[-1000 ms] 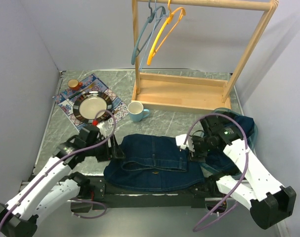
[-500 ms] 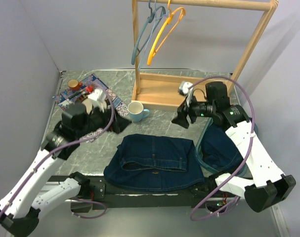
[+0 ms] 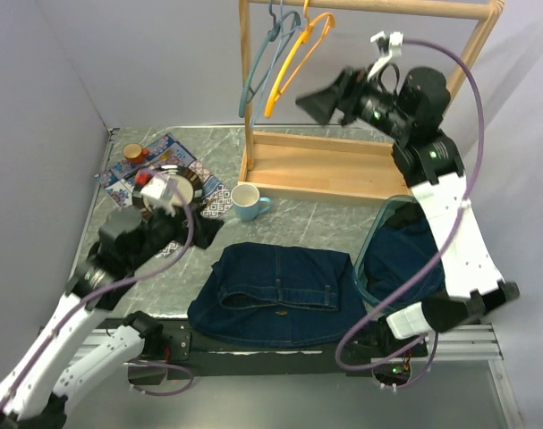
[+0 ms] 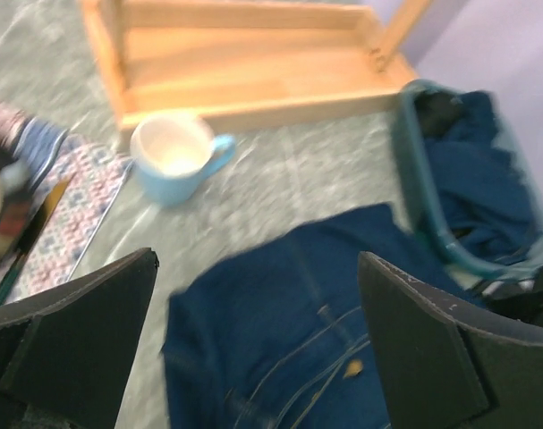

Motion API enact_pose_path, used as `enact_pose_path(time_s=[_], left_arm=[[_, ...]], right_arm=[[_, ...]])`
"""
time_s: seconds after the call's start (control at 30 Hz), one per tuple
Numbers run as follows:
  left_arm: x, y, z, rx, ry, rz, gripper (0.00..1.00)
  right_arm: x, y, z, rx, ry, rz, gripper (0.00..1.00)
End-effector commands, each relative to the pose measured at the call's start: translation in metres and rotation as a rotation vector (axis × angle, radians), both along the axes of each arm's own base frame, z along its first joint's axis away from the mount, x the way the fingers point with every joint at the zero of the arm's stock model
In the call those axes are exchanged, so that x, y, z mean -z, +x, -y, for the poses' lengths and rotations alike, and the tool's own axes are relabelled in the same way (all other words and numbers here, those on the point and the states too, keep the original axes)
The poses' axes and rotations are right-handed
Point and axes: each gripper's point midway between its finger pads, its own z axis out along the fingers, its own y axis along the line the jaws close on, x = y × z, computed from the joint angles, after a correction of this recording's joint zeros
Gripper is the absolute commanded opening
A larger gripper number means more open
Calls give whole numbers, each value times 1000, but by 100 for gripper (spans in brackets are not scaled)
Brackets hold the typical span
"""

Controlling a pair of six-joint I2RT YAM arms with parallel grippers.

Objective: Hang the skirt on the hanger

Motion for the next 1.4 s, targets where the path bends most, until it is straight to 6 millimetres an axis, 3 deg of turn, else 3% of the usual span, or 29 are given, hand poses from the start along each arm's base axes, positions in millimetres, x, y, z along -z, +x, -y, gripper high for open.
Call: enact_pose_path(time_s=[0.0, 0.17, 0.33, 0.47, 0.67, 0.8, 0.9, 1.1, 1.17, 1.37], left_arm=[[19, -15, -37, -151, -42, 27, 99], [34, -27, -65, -279, -103, 25, 97], [26, -36, -80, -333, -177, 75, 97], [28, -35, -78, -325, -179, 68, 97], [40, -27, -72, -326, -133, 12, 97], [40, -28, -72, -324, -137, 15, 97], [38, -29, -73, -327, -145, 23, 97], [38, -29, -73, -327, -149, 22, 97], [38, -29, -73, -327, -147, 23, 97], [36, -30, -73, -323, -152, 29, 97]], right_arm=[[-22, 44, -17, 37, 255, -158, 94], [-23, 76, -34, 52, 285, -135, 80], [-9, 103, -38, 104, 288, -155, 73], [0, 120, -43, 127, 307, -180, 62], [4, 127, -57, 102, 316, -185, 52], [7, 133, -57, 109, 321, -193, 37], [7, 132, -60, 86, 324, -198, 22], [-1, 125, -52, 33, 356, -211, 4], [-12, 115, -48, -27, 386, -210, 0], [-49, 82, -24, -122, 444, -159, 0]])
